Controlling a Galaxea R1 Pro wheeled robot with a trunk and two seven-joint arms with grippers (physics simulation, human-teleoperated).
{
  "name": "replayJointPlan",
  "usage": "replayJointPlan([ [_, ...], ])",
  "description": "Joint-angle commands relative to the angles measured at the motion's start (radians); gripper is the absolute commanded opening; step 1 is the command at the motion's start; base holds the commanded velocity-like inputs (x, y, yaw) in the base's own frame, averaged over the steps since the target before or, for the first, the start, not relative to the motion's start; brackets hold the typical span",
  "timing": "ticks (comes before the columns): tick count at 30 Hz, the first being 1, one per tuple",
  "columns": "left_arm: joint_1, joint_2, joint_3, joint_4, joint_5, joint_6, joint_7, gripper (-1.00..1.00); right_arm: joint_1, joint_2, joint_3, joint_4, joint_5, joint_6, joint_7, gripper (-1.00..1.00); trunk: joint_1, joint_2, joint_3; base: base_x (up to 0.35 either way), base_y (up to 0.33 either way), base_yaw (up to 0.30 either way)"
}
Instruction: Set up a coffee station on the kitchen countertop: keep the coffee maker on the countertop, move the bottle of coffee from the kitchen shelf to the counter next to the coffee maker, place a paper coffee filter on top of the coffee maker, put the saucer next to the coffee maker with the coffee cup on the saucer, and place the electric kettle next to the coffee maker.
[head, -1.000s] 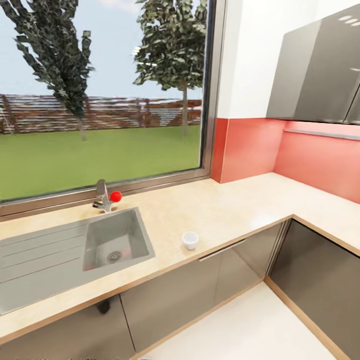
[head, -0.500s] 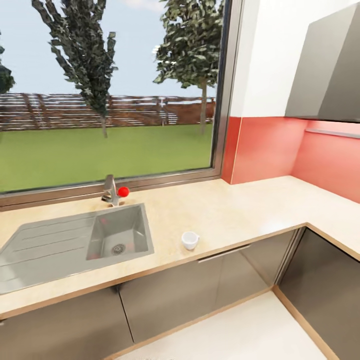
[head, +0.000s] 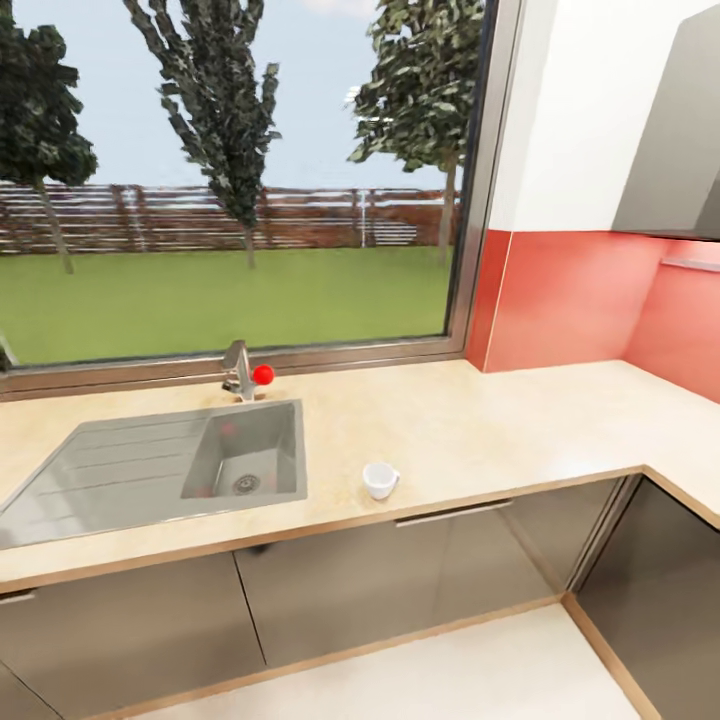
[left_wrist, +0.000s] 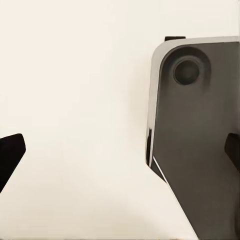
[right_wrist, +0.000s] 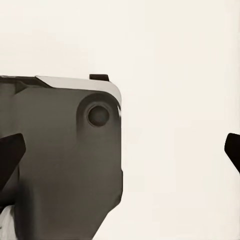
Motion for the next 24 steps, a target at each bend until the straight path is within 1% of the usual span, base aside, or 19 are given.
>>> replayJointPlan([
  [1,-0.001,0.0,0.008,0.001,-0.007,-0.004,0.002,1.0,-0.001,0.0,-0.009,0.001,0.01,-0.003,-0.003,1.0,0.001,-0.002,-0.003,0.0,-0.274,0.255],
  [8,-0.001,0.0,0.009,0.001,-0.007,-0.006,0.002,1.0,-0.001,0.001,-0.009,0.001,0.01,-0.004,-0.004,1.0,0.001,-0.002,-0.004,0.0,-0.264,0.272],
  [14,-0.001,0.0,0.008,0.001,-0.006,-0.007,0.002,1.0,-0.001,0.001,-0.009,0.0,0.01,-0.004,-0.005,1.0,0.001,-0.002,-0.002,0.0,-0.145,0.278],
  [18,-0.001,0.0,0.008,0.001,-0.006,-0.007,0.002,1.0,-0.001,0.001,-0.009,0.0,0.01,-0.004,-0.005,1.0,0.001,-0.002,-0.001,0.0,-0.032,0.102],
  [24,-0.001,0.0,0.009,0.001,-0.006,-0.007,0.002,1.0,-0.001,0.001,-0.008,0.0,0.01,-0.005,-0.004,1.0,0.001,-0.002,-0.001,0.0,-0.004,0.012],
])
